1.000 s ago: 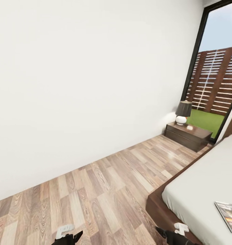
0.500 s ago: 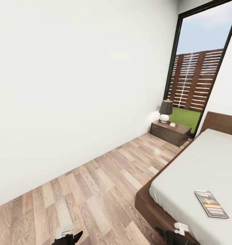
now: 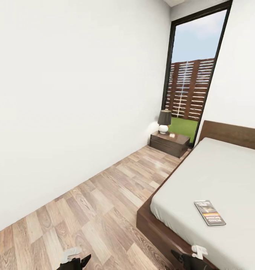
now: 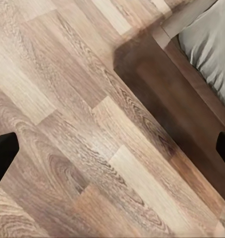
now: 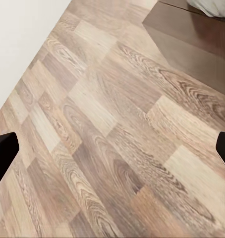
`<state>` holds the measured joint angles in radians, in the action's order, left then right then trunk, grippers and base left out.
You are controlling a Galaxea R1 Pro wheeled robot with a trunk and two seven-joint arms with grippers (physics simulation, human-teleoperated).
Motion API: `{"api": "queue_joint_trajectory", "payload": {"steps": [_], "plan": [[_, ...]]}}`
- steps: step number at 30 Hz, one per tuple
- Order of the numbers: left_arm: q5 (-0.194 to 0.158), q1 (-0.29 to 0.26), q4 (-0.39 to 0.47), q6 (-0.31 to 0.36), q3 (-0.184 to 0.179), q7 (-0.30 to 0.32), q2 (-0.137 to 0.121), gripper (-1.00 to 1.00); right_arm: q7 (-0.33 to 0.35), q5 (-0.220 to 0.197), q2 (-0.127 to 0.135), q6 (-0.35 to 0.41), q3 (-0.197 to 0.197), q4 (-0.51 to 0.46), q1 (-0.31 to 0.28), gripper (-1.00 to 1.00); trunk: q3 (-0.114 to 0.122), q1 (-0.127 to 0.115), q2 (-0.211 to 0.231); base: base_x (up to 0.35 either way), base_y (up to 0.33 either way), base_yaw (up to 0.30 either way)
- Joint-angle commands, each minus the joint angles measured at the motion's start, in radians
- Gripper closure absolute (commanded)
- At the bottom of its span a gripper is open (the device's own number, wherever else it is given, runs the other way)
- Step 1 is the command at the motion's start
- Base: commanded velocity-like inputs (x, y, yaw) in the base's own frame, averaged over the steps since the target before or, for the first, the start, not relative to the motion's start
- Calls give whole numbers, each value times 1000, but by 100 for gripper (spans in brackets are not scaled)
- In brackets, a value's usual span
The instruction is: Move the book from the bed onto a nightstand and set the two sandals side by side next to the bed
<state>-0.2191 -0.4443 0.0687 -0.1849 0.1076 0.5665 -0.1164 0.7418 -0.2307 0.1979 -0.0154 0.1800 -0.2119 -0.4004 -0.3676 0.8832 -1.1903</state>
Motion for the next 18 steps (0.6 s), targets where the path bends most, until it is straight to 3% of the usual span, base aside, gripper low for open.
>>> {"api": "queue_joint_trajectory", "payload": {"steps": [1,18], "plan": [[1,-1,-1,-1,7,6,0,-100,4,-2,0,-2,1,2,-1,-100,-1,0,-1,0,0,-286],[1,-1,-1,-1,8,6,0,-100,4,-2,0,-2,1,2,-1,-100,8,0,-1,0,0,-286]]}}
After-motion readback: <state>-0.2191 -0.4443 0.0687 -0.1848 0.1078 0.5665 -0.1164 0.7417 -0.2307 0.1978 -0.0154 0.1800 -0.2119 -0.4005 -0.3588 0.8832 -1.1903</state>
